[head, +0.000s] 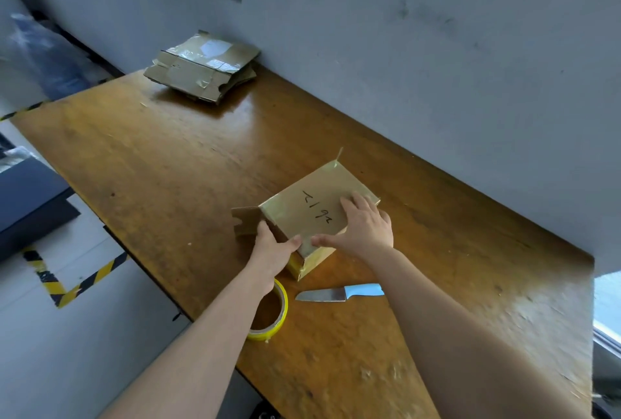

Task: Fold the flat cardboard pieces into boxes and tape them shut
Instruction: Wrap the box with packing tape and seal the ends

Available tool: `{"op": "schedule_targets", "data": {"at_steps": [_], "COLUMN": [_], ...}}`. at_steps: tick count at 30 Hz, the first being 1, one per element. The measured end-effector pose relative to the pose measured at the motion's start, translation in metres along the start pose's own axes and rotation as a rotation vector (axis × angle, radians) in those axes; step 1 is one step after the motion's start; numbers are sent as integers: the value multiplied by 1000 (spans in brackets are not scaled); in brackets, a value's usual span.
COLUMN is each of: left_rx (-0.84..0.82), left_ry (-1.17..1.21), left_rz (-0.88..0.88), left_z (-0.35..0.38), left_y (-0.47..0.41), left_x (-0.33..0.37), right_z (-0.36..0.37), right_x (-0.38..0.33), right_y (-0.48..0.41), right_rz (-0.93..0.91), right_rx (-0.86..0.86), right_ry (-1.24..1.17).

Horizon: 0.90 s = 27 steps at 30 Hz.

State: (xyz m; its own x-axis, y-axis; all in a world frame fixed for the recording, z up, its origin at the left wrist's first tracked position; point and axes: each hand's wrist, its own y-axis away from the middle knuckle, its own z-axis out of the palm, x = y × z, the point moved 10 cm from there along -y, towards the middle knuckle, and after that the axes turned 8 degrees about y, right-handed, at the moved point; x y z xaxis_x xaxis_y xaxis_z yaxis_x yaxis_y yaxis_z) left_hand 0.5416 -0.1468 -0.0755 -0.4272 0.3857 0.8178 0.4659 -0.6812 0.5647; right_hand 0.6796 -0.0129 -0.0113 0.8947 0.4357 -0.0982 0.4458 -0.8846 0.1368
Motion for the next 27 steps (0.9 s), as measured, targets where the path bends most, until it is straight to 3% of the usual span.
{"op": "schedule_targets", "data": {"at_steps": [3, 5, 10, 15, 18, 21, 24, 27], "left_rx": [114, 93, -5, -36, -27, -8, -113, -205], "left_ry": [342, 500, 512, 598, 399, 43, -186, -375], "left_rz": [-85, -168, -200, -79, 151, 369, 480, 513], "left_z": [-15, -15, -15, -7, 3, 15, 36, 52], "left_y": [-4, -8, -6, -8, -4, 5, 17, 27], "left_x": [-4, -8, -4, 7, 35, 56, 63, 59], "right_z": [3, 3, 4, 6, 2, -10, -19, -21], "right_x": [-3, -1, 7, 24, 33, 34, 40, 45], "right_y": [4, 7, 18, 30, 32, 39, 48, 54], "right_rz": [-29, -23, -13, 3, 86, 192, 283, 275], "right_rx": [-26, -26, -39, -112, -107, 0, 101, 96], "right_ry": [-44, -97, -310, -463, -463, -734, -962, -956]}}
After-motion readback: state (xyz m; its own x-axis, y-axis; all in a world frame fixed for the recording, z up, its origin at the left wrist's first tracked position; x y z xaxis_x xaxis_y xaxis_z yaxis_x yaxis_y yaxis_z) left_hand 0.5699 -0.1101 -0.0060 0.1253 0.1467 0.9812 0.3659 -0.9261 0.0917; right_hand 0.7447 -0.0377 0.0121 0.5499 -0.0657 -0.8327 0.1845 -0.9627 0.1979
